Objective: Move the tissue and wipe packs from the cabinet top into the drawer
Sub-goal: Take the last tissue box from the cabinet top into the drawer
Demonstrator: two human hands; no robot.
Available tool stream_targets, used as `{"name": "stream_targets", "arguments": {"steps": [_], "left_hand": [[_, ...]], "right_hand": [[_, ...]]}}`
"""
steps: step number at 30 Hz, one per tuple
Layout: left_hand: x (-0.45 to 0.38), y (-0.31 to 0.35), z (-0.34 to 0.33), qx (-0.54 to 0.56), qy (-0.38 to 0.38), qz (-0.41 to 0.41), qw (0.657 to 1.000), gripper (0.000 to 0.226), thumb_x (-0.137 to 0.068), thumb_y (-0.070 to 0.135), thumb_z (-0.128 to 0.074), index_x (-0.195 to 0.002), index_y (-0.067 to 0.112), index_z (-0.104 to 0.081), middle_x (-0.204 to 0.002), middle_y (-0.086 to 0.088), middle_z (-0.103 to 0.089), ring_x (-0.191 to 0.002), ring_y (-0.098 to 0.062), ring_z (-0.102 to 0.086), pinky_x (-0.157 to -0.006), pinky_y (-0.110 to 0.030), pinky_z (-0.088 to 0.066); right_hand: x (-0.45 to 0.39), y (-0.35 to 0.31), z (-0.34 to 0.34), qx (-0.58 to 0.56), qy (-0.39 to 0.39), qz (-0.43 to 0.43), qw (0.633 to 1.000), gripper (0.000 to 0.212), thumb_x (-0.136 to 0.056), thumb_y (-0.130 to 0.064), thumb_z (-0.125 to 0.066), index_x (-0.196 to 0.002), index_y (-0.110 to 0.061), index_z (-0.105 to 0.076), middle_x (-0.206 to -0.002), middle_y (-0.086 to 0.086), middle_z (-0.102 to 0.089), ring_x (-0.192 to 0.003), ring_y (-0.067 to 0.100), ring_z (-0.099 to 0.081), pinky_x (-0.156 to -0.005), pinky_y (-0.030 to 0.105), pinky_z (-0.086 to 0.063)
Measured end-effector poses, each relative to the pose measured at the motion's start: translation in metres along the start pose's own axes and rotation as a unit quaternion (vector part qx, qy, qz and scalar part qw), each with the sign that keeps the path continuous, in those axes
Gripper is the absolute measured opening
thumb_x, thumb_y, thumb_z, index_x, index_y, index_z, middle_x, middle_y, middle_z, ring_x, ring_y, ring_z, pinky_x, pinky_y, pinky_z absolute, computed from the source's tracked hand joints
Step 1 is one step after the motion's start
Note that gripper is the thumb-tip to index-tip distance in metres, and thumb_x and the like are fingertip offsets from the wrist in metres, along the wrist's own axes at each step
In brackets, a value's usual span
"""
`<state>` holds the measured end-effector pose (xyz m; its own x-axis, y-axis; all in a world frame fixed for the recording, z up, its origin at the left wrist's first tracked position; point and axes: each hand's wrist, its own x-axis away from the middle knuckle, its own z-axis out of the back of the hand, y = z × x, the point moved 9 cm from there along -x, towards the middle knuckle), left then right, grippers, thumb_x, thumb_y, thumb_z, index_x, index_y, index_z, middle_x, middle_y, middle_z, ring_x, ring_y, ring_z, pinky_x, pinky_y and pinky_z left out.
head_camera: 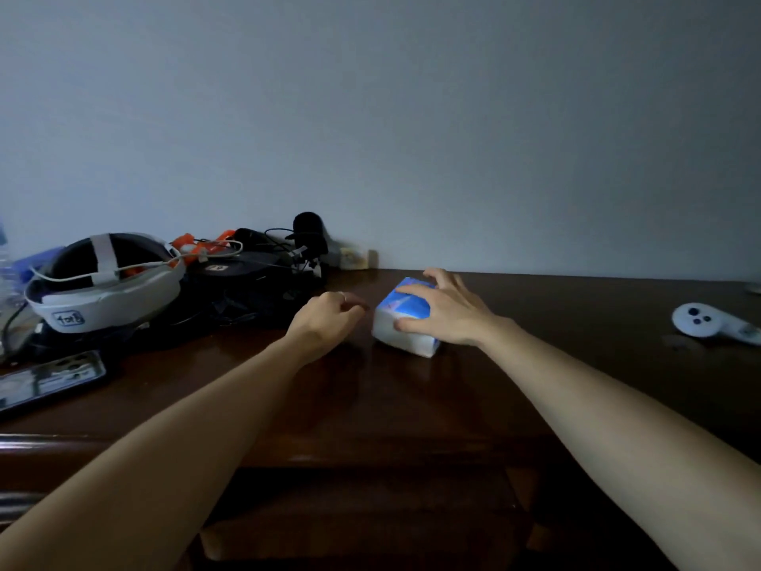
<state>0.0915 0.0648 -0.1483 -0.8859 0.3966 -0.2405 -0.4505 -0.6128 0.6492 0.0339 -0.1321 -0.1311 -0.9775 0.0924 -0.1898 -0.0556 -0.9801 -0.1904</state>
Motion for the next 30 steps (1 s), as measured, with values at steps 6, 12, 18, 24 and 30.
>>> {"name": "stream_targets", "arguments": {"steps": [6,12,18,24,30], "left_hand": [[-0.066,0.008,0.006,-0.126,0.026,-0.02,0.991,0.05,-0.09,0.024,-0.054,-0.14,0.026,-0.054,-0.133,-0.007,-0.06,-0.121,-0.029,-0.058,-0.096,-0.037,-0.049],[-0.166,-0.013,-0.037,-0.174,0.001,0.005,0.985,0.06,-0.095,0.023,-0.053,-0.152,0.016,-0.034,-0.152,-0.015,-0.033,-0.14,-0.037,-0.032,-0.107,-0.05,-0.037],[-0.248,-0.05,-0.076,-0.238,0.071,0.005,0.969,0.064,-0.094,0.033,-0.054,-0.15,0.013,-0.03,-0.155,-0.015,-0.027,-0.144,-0.038,-0.026,-0.114,-0.053,-0.027],[-0.274,-0.046,-0.071,-0.292,0.171,-0.006,0.941,0.046,-0.1,0.034,-0.043,-0.132,0.003,-0.052,-0.138,-0.023,-0.046,-0.131,-0.04,-0.039,-0.1,-0.051,-0.039],[-0.237,-0.048,-0.068,-0.285,0.108,-0.048,0.951,0.031,-0.097,0.02,-0.058,-0.125,0.008,-0.055,-0.142,-0.018,-0.036,-0.132,-0.04,-0.035,-0.094,-0.054,-0.044]], "right_hand": [[-0.026,0.065,-0.003,0.076,-0.004,-0.195,0.978,0.062,-0.099,-0.051,-0.039,-0.155,-0.026,-0.028,-0.164,0.01,-0.025,-0.15,0.042,-0.016,-0.112,0.061,-0.031],[-0.108,0.076,-0.026,0.087,0.021,-0.145,0.985,0.064,-0.098,-0.055,-0.037,-0.152,-0.025,-0.024,-0.16,0.012,-0.026,-0.149,0.043,-0.016,-0.106,0.06,-0.04],[-0.177,0.103,-0.045,0.057,0.09,-0.104,0.989,0.074,-0.085,-0.063,-0.056,-0.142,-0.021,-0.036,-0.15,0.011,-0.038,-0.142,0.039,-0.027,-0.104,0.05,-0.04],[-0.2,0.103,-0.048,0.063,0.089,-0.106,0.988,0.072,-0.082,-0.062,-0.058,-0.139,-0.022,-0.037,-0.148,0.01,-0.039,-0.139,0.038,-0.03,-0.1,0.048,-0.042],[-0.166,0.079,-0.026,0.045,0.073,-0.109,0.99,0.075,-0.072,-0.063,-0.068,-0.132,-0.025,-0.044,-0.136,0.005,-0.045,-0.13,0.036,-0.038,-0.092,0.043,-0.043]]}}
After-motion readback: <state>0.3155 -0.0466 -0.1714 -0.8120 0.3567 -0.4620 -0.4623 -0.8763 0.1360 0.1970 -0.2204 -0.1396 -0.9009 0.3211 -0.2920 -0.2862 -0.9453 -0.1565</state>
